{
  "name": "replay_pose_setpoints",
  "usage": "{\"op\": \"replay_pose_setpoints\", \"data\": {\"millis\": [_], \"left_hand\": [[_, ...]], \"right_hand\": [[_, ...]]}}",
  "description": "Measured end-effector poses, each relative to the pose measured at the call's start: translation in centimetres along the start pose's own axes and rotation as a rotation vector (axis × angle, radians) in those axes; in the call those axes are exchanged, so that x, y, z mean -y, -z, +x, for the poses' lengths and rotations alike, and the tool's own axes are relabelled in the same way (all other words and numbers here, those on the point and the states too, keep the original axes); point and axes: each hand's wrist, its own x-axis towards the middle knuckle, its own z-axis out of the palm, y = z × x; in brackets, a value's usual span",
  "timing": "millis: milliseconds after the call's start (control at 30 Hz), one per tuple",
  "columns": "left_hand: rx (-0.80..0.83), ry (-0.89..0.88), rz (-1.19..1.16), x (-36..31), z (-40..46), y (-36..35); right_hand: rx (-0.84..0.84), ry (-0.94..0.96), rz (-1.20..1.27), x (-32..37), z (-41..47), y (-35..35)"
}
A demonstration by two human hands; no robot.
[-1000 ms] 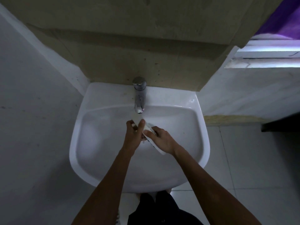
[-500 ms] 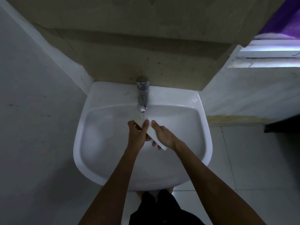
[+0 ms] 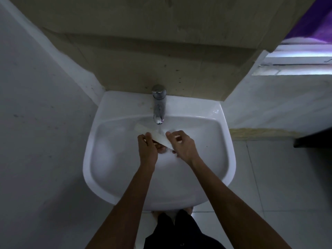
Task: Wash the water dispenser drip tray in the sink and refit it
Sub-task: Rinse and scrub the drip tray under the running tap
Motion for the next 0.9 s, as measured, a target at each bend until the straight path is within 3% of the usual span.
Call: {"op": "replay_pose_setpoints", "data": {"millis": [100,367,500,767,900], "left_hand": [[-0.018,0.05,-0.219,0.0,-0.4,-0.2],[0.049,0.088,-0.483,-0.5,0.2,0.8],[0.076,0.105,-0.527,-0.9,0.8,1.0],[0.108,0.17,-0.517,-0.8,1.0,0.9],[-0.089,0.295,-0.239,-0.4,1.0,1.6]], "right_hand": [[-0.242,0.128,0.03,0.0,-0.3,-1.1],[-0.068,0.315,0.047,0.8,0.3,-2.4],[-0.014,0.296,0.096,0.3,0.7,-3.0],[-0.124,0.074,0.487,0.9,0.0,-2.5],[-0.133,0.174,0.295,0.8,-0.1,-2.7]]}}
